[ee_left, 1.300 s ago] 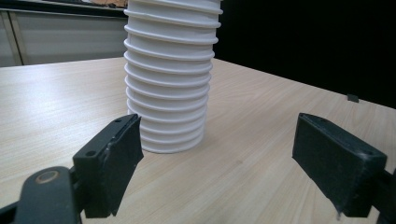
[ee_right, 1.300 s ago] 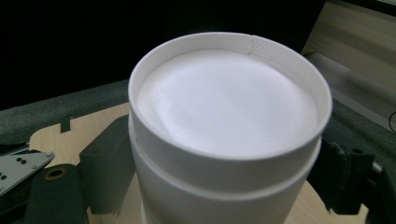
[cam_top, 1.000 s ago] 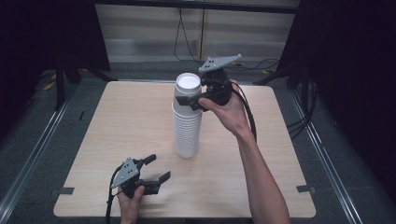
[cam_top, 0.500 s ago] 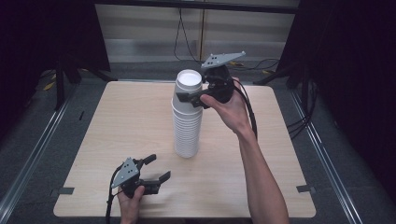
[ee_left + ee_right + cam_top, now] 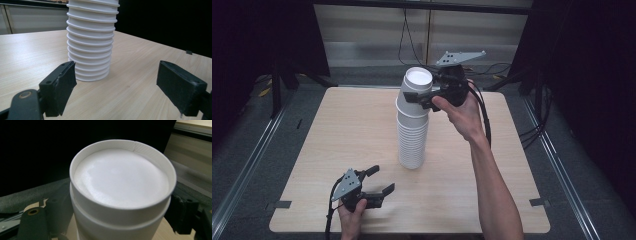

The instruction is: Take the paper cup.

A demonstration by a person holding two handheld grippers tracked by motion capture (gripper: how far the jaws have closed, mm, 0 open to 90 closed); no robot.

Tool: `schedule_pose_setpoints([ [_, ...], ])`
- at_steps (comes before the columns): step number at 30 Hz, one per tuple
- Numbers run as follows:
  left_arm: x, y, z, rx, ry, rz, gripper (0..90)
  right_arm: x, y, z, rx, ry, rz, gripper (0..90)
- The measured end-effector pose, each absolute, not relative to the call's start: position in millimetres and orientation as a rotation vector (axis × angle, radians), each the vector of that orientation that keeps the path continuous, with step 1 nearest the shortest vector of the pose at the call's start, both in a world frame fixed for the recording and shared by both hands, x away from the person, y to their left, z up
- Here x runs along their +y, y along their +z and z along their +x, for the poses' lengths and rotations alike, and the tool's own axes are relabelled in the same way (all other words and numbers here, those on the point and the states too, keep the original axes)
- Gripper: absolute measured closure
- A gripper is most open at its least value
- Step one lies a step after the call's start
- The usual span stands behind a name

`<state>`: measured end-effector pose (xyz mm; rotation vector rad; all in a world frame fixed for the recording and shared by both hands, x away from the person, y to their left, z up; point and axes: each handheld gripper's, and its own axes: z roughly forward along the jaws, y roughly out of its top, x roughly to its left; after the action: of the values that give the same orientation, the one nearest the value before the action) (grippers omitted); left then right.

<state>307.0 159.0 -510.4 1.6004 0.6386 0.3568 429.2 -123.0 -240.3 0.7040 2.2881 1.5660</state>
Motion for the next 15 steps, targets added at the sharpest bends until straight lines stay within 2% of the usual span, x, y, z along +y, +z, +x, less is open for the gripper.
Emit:
schedule_pose_setpoints([
  [15, 159.1, -510.4, 307.2, 0.637, 0.355, 1.600, 15.7, -133.1, -238.5, 425.0, 2.175, 1.699, 0.706, 21.1],
])
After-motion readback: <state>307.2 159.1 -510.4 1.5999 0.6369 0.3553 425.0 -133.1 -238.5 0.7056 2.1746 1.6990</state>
